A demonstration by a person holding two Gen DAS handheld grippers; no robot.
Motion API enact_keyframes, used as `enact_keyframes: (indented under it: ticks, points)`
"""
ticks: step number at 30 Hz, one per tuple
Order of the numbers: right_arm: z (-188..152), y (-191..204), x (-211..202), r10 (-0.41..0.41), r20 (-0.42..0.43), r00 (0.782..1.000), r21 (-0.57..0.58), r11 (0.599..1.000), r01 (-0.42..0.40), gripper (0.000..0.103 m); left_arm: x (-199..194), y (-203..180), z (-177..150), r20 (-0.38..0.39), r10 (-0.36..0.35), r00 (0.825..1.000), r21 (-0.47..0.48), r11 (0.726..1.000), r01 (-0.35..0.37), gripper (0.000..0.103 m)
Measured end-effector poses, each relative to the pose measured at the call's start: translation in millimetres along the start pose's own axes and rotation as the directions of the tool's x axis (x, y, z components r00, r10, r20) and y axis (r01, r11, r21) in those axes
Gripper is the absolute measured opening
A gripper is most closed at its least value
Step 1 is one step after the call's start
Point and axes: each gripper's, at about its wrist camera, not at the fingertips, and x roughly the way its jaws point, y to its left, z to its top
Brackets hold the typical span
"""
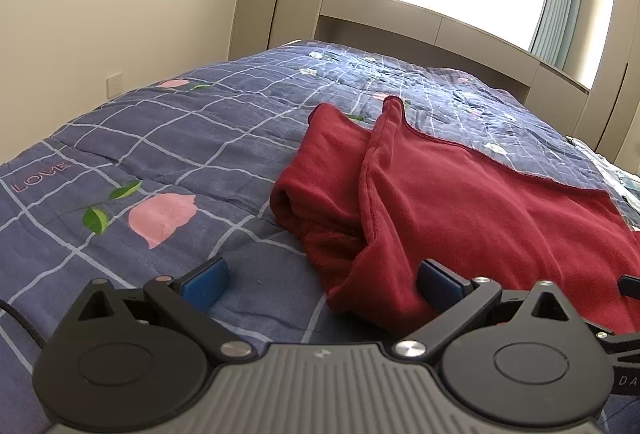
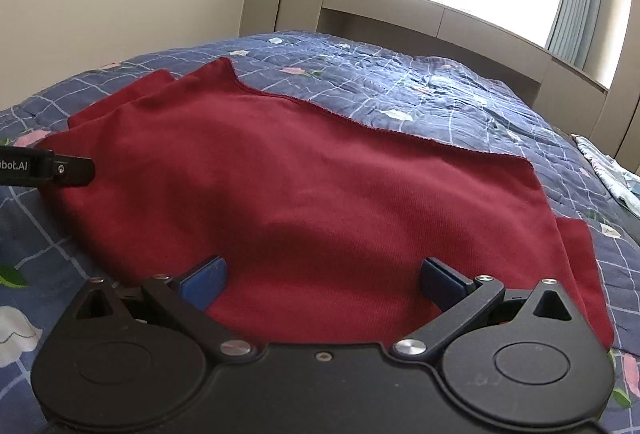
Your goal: Fold small clothes
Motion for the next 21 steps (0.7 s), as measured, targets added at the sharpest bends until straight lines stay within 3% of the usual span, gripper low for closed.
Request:
enact_keyframes:
  ticks: [16, 21]
  points:
    - [-2, -3, -1, 0.002, 0.017, 1.0, 0.005, 1.0, -0.002, 0.102, -1, 0, 1, -0.005, -0.004, 1.0, -0.007, 1.0, 0.004, 0.103]
    - [-2, -3, -1, 0.007, 0.021, 1.0, 0.01, 1.0, -0.007, 0.102, -4, 9, 8, -0.012, -0.075, 0.997, -0.052, 0.996, 0.074, 0.103]
